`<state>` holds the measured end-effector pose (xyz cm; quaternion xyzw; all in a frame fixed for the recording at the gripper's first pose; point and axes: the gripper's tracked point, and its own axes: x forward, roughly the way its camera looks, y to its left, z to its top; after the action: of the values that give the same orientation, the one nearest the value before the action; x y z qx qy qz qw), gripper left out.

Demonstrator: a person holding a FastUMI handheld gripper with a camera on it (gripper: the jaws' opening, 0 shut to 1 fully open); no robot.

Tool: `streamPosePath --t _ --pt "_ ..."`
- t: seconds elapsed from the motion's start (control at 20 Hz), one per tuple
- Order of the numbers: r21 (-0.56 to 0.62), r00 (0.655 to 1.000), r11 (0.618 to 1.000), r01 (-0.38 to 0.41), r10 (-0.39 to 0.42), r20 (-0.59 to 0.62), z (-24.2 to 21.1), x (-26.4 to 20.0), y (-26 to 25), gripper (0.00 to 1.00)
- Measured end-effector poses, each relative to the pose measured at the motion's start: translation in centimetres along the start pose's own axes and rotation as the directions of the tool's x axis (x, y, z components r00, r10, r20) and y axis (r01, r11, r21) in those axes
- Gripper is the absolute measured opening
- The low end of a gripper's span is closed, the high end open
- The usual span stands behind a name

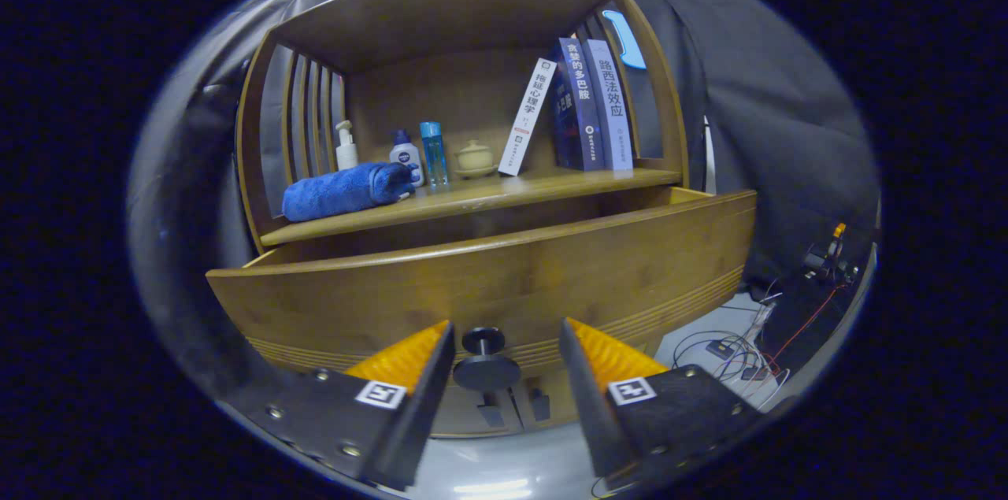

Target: Pull open the drawer, take out the items inside it, and place them on the countertop above the cabinet.

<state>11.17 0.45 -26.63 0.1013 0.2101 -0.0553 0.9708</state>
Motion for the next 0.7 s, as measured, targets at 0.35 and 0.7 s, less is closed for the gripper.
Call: streamPosePath --t 0.35,0.7 --pt "-0.126 0.997 0.992 0.005 -0.015 -0.078 -1.7 0.6 0.6 0.41" --pt "-0.066 0.996 0.998 -0.002 -0.003 -0.085 -2.0 -1.9 0.5 0.36"
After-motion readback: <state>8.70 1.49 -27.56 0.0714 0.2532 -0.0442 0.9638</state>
